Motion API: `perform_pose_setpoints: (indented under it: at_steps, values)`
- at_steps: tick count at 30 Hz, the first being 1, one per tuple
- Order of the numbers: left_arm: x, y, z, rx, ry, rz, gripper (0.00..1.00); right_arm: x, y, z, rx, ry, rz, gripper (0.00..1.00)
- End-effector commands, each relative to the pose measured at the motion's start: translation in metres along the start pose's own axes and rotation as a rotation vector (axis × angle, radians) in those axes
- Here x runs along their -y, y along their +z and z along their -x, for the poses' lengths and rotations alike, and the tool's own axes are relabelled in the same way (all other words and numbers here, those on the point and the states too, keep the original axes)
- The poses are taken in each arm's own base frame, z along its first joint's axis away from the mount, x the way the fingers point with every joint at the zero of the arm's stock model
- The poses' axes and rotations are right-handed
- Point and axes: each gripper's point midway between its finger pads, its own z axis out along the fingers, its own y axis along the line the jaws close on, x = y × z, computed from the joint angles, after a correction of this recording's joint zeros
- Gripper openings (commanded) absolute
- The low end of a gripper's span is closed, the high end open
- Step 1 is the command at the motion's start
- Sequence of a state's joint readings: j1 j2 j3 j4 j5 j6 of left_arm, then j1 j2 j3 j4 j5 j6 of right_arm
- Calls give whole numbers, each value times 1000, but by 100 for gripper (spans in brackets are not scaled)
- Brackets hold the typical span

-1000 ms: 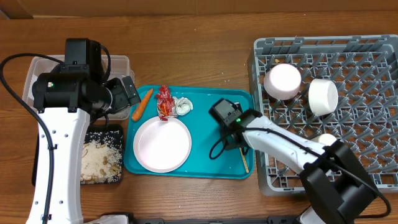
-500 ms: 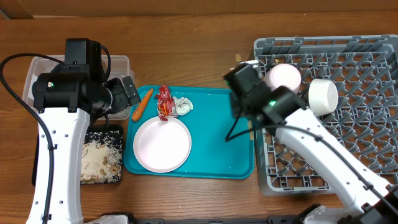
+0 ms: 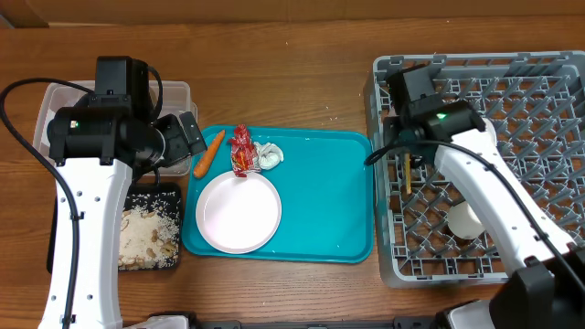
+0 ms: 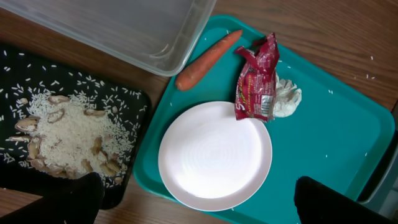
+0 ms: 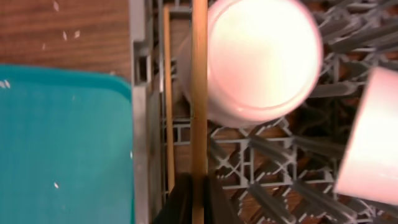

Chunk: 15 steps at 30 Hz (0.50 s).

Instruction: Sort waste into correct bins and load items into the dishwasher

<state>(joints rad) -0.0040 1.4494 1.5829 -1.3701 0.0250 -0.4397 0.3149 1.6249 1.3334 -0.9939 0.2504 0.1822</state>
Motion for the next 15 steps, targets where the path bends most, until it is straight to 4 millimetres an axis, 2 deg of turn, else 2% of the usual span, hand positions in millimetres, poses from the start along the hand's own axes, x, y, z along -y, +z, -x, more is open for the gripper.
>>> perform_pose_setpoints:
  at_steps: [1,4,5,8,9,11,13,15]
  values:
    - [-2,-1,2,7,-13,8,100,-10,17,-16,-61,-50,32,12]
    - [-2,-1,2,7,-13,8,100,-9,22,-21,-70,-46,29,19]
    - [-2,-1,2,7,-13,9,100,-9,21,-21,-70,-47,29,26]
    - [-2,-1,2,7,-13,8,100,-13,3,-13,-35,-47,55,45]
    - [-2,-1,2,7,-13,8,100,-15,-5,-9,-15,-44,71,46]
    - [-2,-1,2,7,-13,8,100,-21,-31,4,49,-33,129,48]
    - [-2,-1,2,7,-13,8,100,-29,-68,16,134,-17,214,50]
    - [-2,-1,2,7,-13,8,100,-27,-105,25,223,25,267,52]
